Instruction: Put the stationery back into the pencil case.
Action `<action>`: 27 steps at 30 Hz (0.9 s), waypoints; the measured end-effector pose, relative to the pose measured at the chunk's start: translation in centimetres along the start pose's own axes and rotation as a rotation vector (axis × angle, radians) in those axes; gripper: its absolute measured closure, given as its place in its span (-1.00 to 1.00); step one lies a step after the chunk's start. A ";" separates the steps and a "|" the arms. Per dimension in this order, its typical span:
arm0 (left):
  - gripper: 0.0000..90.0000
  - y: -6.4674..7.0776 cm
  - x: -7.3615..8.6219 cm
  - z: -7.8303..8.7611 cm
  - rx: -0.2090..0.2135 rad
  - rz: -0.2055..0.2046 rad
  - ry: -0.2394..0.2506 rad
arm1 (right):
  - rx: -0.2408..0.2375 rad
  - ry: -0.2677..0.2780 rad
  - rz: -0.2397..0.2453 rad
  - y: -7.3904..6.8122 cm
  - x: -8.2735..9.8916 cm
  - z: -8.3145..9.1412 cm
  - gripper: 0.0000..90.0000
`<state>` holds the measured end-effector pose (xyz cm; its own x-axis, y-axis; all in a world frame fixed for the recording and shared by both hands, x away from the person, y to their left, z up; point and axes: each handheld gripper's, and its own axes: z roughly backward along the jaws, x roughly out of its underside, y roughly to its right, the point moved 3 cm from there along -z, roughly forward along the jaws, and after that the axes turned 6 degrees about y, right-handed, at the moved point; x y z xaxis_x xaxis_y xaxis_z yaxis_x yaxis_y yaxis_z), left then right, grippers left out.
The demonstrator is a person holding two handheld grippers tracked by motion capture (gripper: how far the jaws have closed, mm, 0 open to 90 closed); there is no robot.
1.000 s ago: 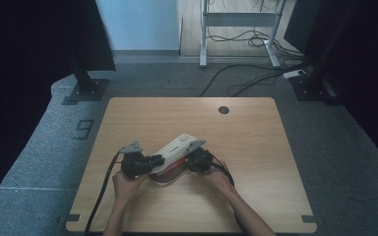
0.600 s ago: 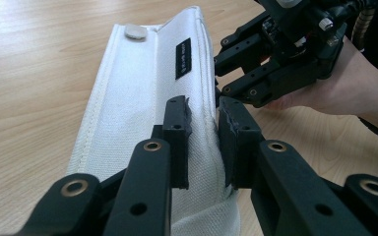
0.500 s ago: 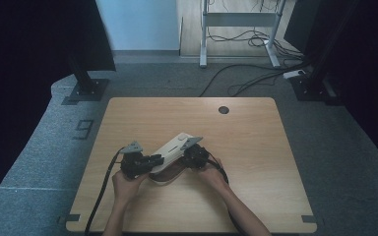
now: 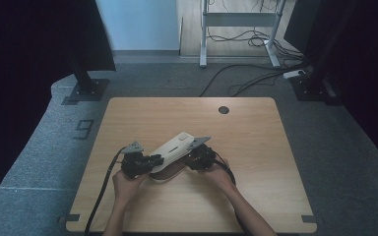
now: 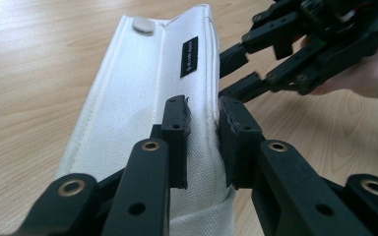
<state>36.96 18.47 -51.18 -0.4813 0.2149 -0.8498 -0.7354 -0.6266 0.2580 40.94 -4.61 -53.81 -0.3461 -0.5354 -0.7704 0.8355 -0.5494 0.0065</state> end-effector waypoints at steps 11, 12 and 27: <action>0.18 0.2 1.5 -1.1 -0.027 -0.028 -0.076 | 0.004 0.001 -0.004 0.5 0.8 2.6 0.19; 0.12 0.2 1.5 -1.0 -0.032 -0.027 -0.074 | 0.005 0.002 -0.003 0.6 0.9 2.7 0.18; 0.03 0.3 3.7 3.2 -0.121 -0.030 -0.069 | 0.015 0.005 -0.022 1.0 3.5 5.1 0.11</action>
<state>33.47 21.49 -52.77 -0.4943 0.2834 -0.8218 -0.6891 -0.7040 0.1717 38.44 -10.31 -53.27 -0.3622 -0.5201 -0.7735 0.8211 -0.5709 -0.0006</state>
